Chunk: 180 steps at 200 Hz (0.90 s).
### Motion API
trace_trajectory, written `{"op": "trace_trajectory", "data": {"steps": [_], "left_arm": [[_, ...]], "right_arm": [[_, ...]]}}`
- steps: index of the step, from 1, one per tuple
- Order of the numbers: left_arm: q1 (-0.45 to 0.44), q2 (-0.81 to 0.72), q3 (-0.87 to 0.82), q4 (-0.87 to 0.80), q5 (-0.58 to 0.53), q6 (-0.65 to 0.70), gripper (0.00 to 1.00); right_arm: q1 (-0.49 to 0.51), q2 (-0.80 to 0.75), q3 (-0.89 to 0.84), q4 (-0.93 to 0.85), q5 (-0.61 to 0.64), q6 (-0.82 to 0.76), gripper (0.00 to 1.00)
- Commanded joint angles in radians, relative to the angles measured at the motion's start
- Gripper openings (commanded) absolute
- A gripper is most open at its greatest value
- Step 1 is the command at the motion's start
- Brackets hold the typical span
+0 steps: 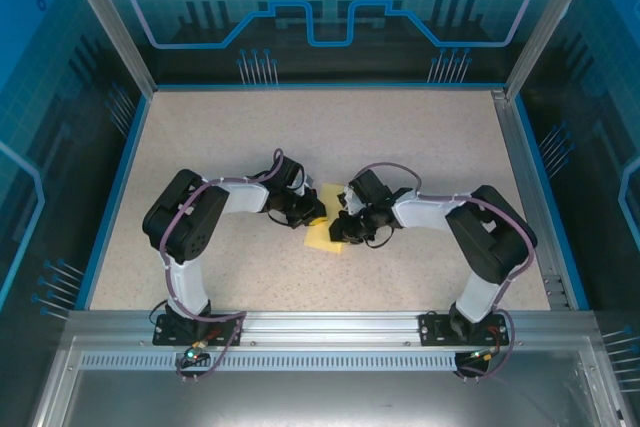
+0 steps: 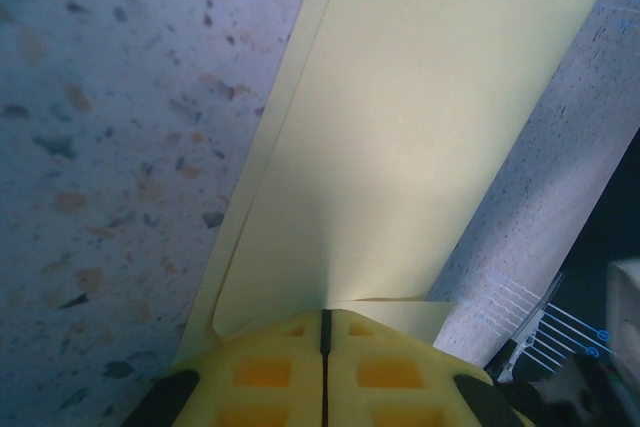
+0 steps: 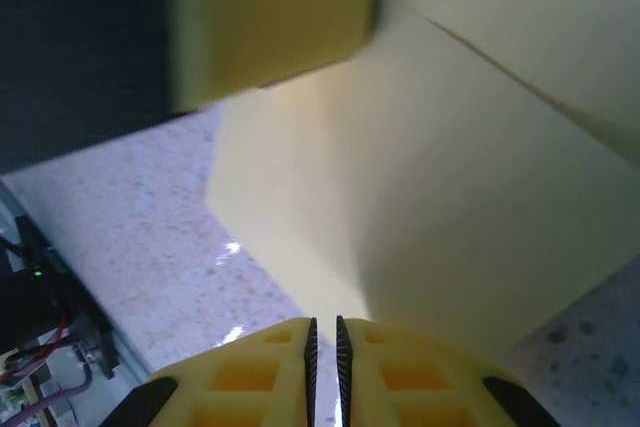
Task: Fold a paper plane with a square sheet of paper (pick it up from the middle)
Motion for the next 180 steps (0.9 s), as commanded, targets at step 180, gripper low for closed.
{"op": "trace_trajectory", "data": {"steps": [180], "left_arm": [[-0.064, 0.040, 0.068, -0.178, -0.134, 0.073, 0.10]], "right_arm": [[-0.015, 0.042, -0.052, -0.024, 0.046, 0.006, 0.13]]}}
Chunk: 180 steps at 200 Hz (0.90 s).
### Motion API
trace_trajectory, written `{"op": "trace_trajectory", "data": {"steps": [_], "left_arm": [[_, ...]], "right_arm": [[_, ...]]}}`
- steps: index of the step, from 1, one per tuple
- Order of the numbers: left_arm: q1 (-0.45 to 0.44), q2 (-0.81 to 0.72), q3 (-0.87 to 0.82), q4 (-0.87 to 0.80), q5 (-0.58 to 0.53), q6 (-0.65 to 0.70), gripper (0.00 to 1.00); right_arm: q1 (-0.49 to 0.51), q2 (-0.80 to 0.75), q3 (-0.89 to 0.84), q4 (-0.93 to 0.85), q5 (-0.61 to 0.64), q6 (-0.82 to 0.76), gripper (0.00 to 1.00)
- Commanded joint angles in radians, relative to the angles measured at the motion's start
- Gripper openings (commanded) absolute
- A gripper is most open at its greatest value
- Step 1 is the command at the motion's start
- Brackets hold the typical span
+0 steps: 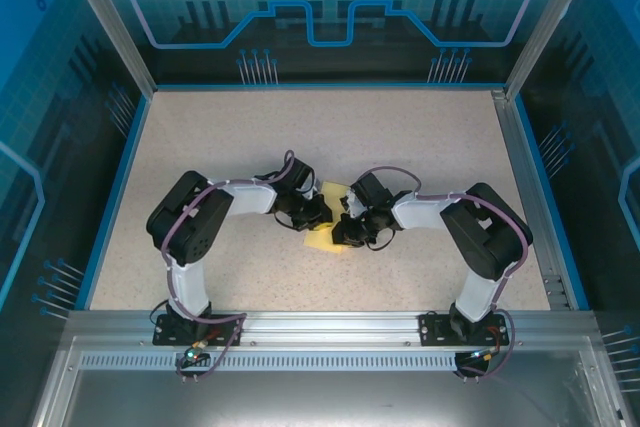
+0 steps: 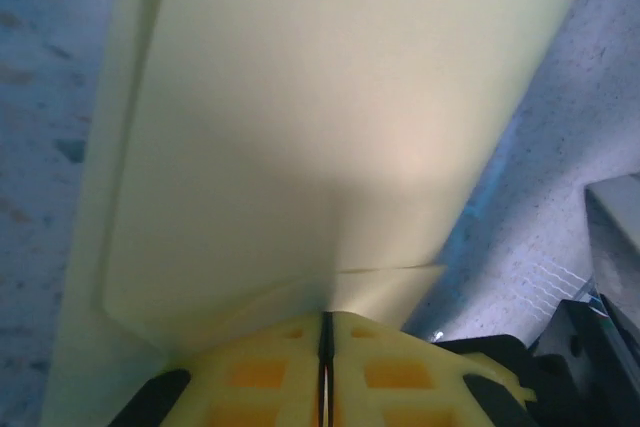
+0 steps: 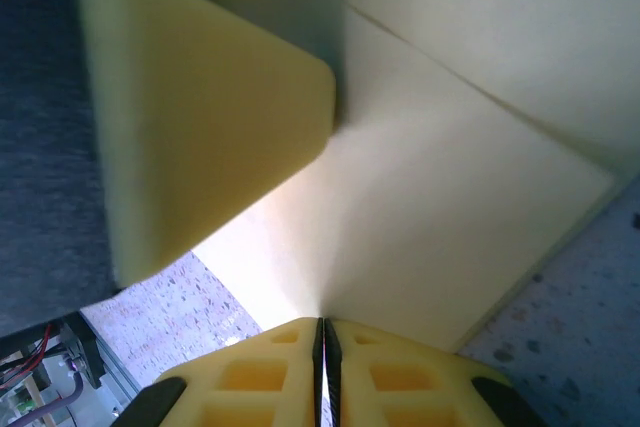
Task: Fold a paper plane with a square sheet of paper (pick it up from the middle)
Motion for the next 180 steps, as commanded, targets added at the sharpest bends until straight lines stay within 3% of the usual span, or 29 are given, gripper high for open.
{"op": "trace_trajectory", "data": {"steps": [1, 42, 180], "left_arm": [[-0.001, 0.034, 0.019, -0.091, -0.098, 0.027, 0.10], [0.005, 0.044, 0.029, -0.141, -0.159, 0.040, 0.09], [0.021, 0.053, 0.091, -0.189, -0.194, 0.089, 0.10]], "right_arm": [[-0.005, 0.021, -0.023, -0.064, 0.050, -0.005, 0.13], [-0.008, 0.019, -0.037, -0.062, 0.053, -0.007, 0.13], [-0.011, 0.029, -0.049, -0.059, 0.052, -0.011, 0.13]]}}
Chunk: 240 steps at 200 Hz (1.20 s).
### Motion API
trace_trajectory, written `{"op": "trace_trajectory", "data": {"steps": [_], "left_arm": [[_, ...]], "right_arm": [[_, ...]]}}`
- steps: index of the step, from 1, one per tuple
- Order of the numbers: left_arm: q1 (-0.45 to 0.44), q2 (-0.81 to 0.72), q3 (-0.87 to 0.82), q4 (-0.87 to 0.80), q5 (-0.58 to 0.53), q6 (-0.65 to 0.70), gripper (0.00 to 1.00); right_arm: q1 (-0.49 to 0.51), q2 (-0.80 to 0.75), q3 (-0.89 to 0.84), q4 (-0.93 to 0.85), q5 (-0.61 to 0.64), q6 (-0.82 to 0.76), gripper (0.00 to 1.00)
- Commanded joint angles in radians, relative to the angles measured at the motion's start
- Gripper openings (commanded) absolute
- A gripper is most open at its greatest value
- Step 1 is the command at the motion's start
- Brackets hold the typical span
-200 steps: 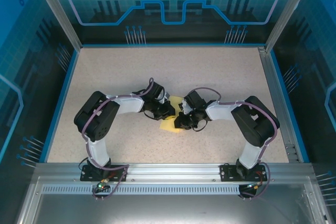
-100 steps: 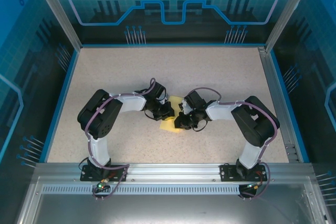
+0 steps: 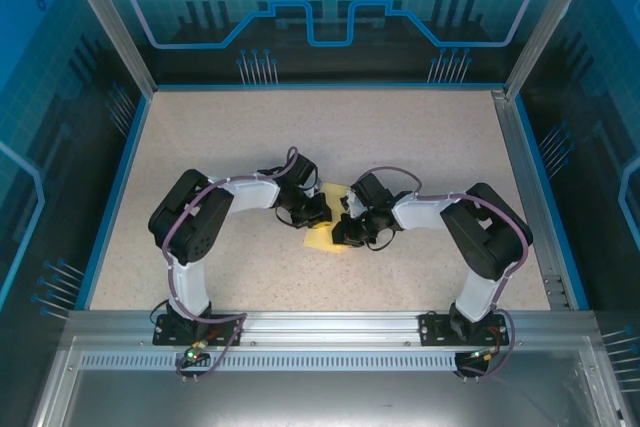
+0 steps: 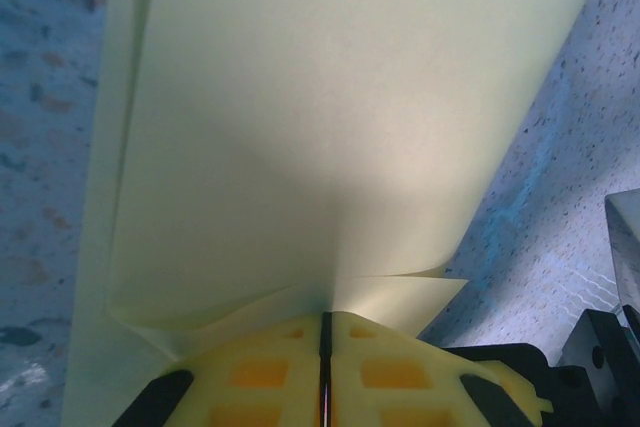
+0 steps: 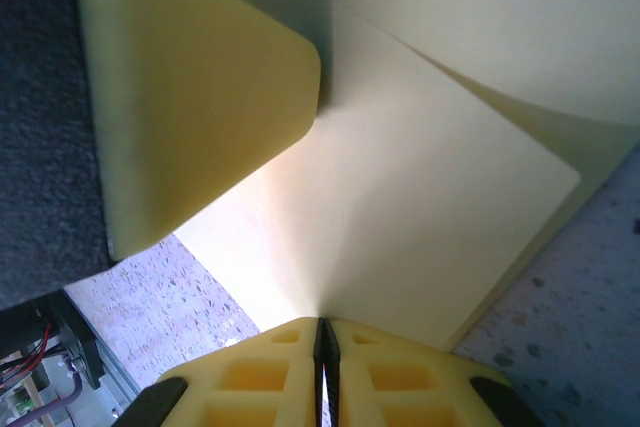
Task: Fold a paper plane with a square sheet of paper (pick it up from the middle)
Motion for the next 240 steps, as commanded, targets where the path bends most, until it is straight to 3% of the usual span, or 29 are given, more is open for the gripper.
{"op": "trace_trajectory", "data": {"steps": [1, 240], "left_arm": [[0.025, 0.042, 0.020, -0.061, -0.126, 0.030, 0.10], [0.126, 0.061, 0.123, -0.145, -0.189, 0.118, 0.13]], "right_arm": [[-0.010, 0.031, -0.041, -0.072, 0.052, -0.008, 0.13], [-0.011, 0.008, -0.041, -0.072, 0.031, -0.015, 0.13]]}}
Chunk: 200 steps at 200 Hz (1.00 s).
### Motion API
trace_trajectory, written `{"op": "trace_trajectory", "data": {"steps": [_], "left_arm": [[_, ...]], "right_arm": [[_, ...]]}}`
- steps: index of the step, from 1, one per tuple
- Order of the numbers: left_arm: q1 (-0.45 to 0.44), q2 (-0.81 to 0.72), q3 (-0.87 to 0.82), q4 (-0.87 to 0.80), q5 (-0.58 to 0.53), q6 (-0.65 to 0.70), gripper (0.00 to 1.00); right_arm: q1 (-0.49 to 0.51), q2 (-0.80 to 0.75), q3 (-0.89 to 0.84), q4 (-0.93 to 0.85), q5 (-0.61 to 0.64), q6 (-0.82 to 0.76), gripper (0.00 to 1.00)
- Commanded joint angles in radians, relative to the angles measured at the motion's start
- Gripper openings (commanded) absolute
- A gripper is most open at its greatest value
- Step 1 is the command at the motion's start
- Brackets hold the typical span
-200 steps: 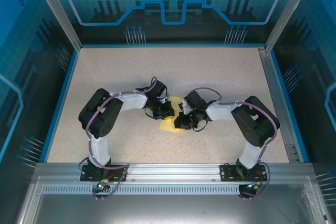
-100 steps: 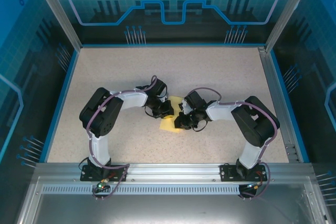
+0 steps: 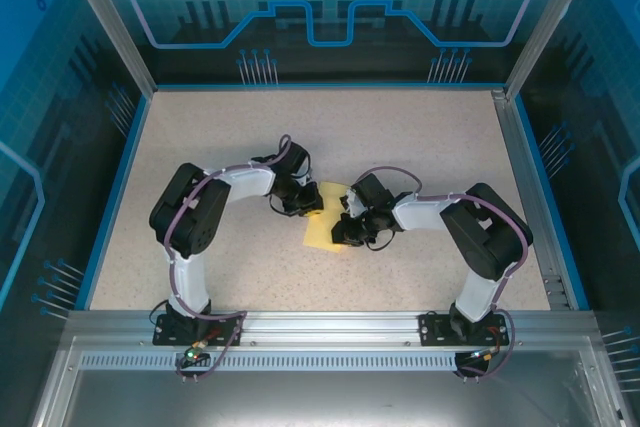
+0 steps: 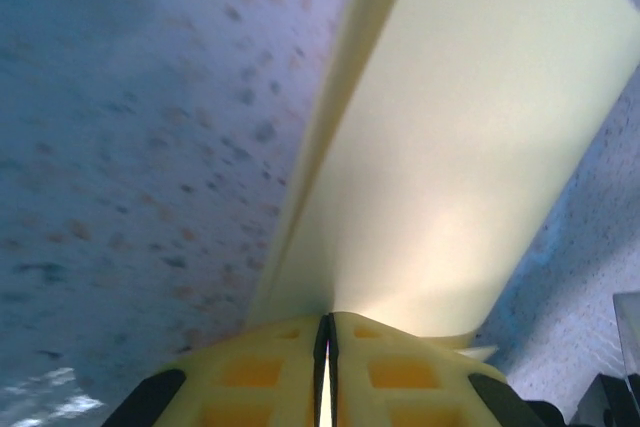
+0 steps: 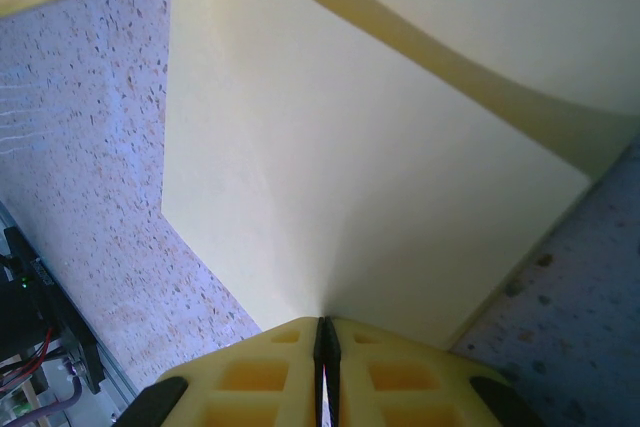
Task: Fold a paper plane with a square sheet of paper (pick it up from the middle)
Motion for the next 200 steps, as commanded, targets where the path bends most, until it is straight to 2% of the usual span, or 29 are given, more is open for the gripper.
{"op": "trace_trajectory", "data": {"steps": [1, 60, 119, 166, 200], "left_arm": [[0.042, 0.023, 0.025, -0.036, -0.125, 0.039, 0.13], [0.047, -0.057, 0.023, -0.053, -0.136, 0.056, 0.15], [0.001, -0.199, -0.060, 0.035, -0.011, 0.017, 0.16], [-0.053, -0.124, -0.094, 0.114, 0.090, 0.000, 0.15], [-0.055, -0.081, -0.108, 0.120, 0.054, -0.019, 0.13]], "right_arm": [[-0.011, 0.008, -0.032, -0.101, 0.030, -0.015, 0.13], [-0.011, -0.005, 0.039, -0.136, 0.013, -0.032, 0.14], [-0.009, -0.027, 0.062, -0.114, -0.017, -0.017, 0.15], [-0.010, -0.093, 0.068, -0.112, -0.024, -0.012, 0.16], [-0.007, -0.093, 0.068, -0.096, -0.052, -0.014, 0.17]]}}
